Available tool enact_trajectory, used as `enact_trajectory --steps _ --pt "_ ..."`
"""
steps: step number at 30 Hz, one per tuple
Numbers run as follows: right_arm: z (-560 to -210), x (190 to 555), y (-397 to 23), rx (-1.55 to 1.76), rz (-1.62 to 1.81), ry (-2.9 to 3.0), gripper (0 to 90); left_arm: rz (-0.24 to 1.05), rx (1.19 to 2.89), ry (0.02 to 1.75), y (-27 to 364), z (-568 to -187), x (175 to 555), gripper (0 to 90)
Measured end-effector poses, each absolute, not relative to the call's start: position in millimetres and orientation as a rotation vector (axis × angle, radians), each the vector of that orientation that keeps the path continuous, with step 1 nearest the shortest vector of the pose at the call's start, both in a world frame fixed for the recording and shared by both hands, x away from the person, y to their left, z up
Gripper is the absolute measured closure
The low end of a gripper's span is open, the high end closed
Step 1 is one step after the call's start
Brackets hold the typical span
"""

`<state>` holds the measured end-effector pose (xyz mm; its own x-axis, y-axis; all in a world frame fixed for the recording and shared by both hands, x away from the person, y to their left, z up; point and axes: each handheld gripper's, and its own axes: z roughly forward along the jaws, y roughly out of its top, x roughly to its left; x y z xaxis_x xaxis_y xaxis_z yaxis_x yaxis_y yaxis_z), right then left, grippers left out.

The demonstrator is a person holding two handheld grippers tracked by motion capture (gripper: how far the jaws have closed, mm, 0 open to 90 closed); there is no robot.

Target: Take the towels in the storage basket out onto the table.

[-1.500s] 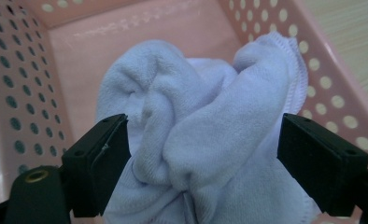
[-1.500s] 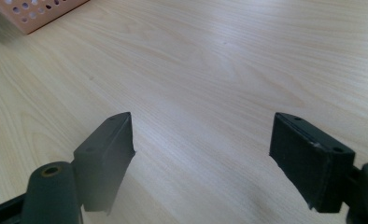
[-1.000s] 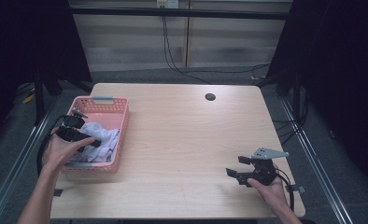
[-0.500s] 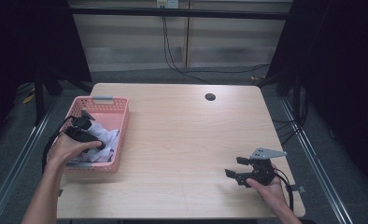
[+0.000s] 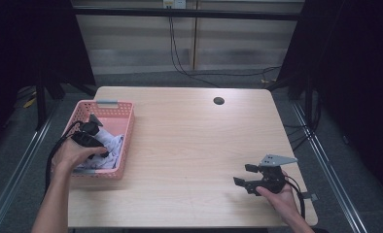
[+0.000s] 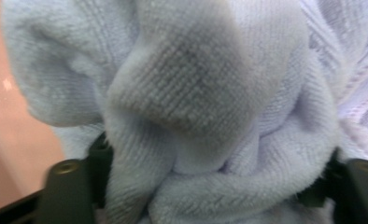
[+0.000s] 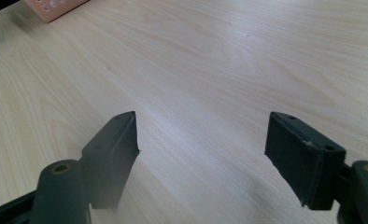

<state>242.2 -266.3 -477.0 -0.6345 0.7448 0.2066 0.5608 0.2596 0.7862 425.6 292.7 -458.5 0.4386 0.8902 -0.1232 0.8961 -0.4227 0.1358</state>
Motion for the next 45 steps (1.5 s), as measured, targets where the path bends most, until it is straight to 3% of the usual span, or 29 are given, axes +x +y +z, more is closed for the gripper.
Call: enact_trajectory --steps 6,14,24,45 --pt "-476.8 241.9 -265.1 1.213 1.312 2.328 25.7 -0.044 2.512 1.583 291.0 -455.9 426.5 47.9" --pt "-476.3 242.9 -266.3 1.224 1.313 2.314 25.6 -0.083 2.47 1.568 299.6 -451.6 426.4 56.8" --pt "-476.4 243.4 -266.3 1.226 1.308 2.315 25.4 -0.087 2.335 1.54 316.0 -446.4 418.0 61.5" --pt "-475.8 242.3 -266.1 1.234 1.319 2.313 25.4 -0.087 2.283 1.509 335.7 -401.8 414.2 65.1"
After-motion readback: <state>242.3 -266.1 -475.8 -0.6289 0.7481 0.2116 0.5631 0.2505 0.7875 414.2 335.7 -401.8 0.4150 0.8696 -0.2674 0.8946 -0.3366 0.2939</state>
